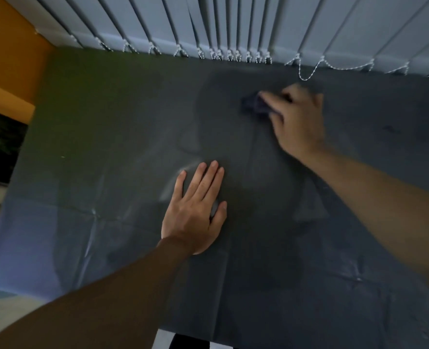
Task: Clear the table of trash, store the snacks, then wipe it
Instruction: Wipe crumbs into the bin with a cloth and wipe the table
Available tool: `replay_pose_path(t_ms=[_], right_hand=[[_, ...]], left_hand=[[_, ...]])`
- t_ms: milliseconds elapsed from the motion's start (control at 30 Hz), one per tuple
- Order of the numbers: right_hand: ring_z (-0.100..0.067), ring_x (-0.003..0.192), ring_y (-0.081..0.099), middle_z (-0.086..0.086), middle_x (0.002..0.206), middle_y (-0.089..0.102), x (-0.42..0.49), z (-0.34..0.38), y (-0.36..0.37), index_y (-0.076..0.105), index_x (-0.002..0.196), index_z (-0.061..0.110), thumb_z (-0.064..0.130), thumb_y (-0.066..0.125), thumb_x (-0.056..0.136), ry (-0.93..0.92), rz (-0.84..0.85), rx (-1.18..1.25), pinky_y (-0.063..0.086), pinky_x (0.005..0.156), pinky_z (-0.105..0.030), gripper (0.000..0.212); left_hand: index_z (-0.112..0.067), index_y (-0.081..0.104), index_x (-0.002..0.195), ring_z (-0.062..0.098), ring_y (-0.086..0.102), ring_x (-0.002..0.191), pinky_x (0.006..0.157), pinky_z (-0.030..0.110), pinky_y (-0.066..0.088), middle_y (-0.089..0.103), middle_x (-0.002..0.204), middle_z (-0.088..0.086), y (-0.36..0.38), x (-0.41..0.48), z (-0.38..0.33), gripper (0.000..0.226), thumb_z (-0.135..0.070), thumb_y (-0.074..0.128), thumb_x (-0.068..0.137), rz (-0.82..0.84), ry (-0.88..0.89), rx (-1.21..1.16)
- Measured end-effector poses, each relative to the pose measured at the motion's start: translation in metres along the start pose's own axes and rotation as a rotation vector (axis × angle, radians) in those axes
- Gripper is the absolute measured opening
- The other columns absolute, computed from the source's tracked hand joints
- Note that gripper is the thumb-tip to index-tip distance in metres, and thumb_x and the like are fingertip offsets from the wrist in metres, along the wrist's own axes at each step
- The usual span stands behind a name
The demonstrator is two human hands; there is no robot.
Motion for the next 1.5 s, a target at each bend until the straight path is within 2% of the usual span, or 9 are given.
replay_pose_path(t_ms=[133,333,500,700,867,1033,1233,1433,1500], right_hand=[[-0.031,0.107,0.052,-0.008,0.115,0.054,0.0,-0.026,-0.004,0.056,0.135,0.036,0.027,0.051,0.091,0.381,-0.071,0.056,0.031,0.089,-0.042,0.046],[-0.029,0.097,0.056,-0.006,0.108,0.055,-0.054,0.034,-0.007,0.06,0.134,0.034,0.025,0.057,0.089,-0.134,0.081,0.054,0.03,0.08,-0.039,0.046],[-0.032,0.102,0.054,-0.008,0.109,0.055,-0.058,-0.049,-0.031,0.058,0.133,0.036,0.027,0.055,0.091,0.426,-0.07,0.038,0.034,0.085,-0.042,0.042],[-0.027,0.094,0.055,-0.006,0.108,0.055,-0.102,-0.007,-0.033,0.061,0.134,0.033,0.024,0.05,0.09,-0.121,0.09,0.033,0.027,0.08,-0.036,0.045],[-0.03,0.095,0.054,-0.008,0.107,0.054,-0.106,-0.107,-0.063,0.061,0.131,0.035,0.023,0.053,0.093,0.414,-0.089,-0.01,0.031,0.081,-0.039,0.041],[-0.031,0.092,0.055,-0.008,0.107,0.056,-0.108,-0.101,-0.06,0.06,0.134,0.032,0.02,0.057,0.088,0.008,0.041,-0.035,0.036,0.08,-0.041,0.047],[-0.028,0.11,0.05,-0.007,0.12,0.051,-0.092,-0.197,-0.077,0.053,0.138,0.037,0.024,0.052,0.095,0.774,-0.156,-0.063,0.032,0.093,-0.043,0.044],[-0.029,0.097,0.056,-0.005,0.107,0.056,-0.074,-0.122,-0.057,0.061,0.131,0.034,0.025,0.055,0.088,0.19,-0.058,0.005,0.034,0.082,-0.041,0.044],[-0.03,0.1,0.055,-0.005,0.11,0.056,-0.061,-0.153,-0.066,0.059,0.131,0.037,0.025,0.054,0.089,0.272,-0.102,-0.08,0.033,0.084,-0.043,0.044]], left_hand=[[-0.015,0.02,0.158,0.014,0.007,0.154,0.123,0.05,0.014,0.014,0.166,-0.002,0.001,0.001,0.0,0.064,-0.041,0.034,0.102,-0.002,-0.002,0.009],[-0.018,0.016,0.159,0.013,0.002,0.154,0.123,0.051,0.009,0.009,0.167,-0.003,0.004,0.002,0.001,0.065,-0.044,0.029,0.101,0.051,-0.024,0.02],[-0.015,0.02,0.158,0.02,0.009,0.154,0.119,0.061,0.013,0.017,0.166,0.003,0.002,0.003,-0.005,0.067,-0.045,0.029,0.099,0.076,-0.015,0.066],[-0.014,0.044,0.147,0.035,0.04,0.128,0.118,0.062,0.016,0.046,0.133,0.013,-0.02,0.052,-0.026,0.063,-0.043,0.039,0.091,-0.027,-0.107,-0.046],[-0.032,0.01,0.159,0.032,0.0,0.152,0.117,0.066,0.0,0.01,0.165,0.0,0.001,0.111,-0.079,0.064,-0.054,0.024,0.099,0.05,-0.114,-0.072],[-0.037,-0.003,0.158,0.033,-0.009,0.152,0.112,0.072,0.002,-0.003,0.167,-0.006,0.013,0.115,-0.083,0.068,-0.063,0.009,0.096,0.066,-0.154,0.065],[-0.035,-0.004,0.158,0.033,-0.011,0.152,0.113,0.072,0.003,-0.007,0.167,-0.006,0.012,0.114,-0.084,0.068,-0.063,0.007,0.097,0.077,-0.148,0.084],[-0.035,-0.004,0.158,0.032,-0.01,0.152,0.113,0.072,0.004,-0.007,0.167,-0.006,0.013,0.116,-0.083,0.068,-0.063,0.007,0.097,0.092,-0.151,0.092],[-0.036,-0.004,0.158,0.032,-0.01,0.153,0.113,0.072,0.003,-0.006,0.167,-0.006,0.014,0.117,-0.082,0.068,-0.063,0.007,0.097,0.095,-0.151,0.094]])
Point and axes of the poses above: each hand's wrist, its own x-axis towards the middle knuckle, its own y-axis out of the palm, z = x × y, the point moved 8 cm from there along x, towards the middle knuckle
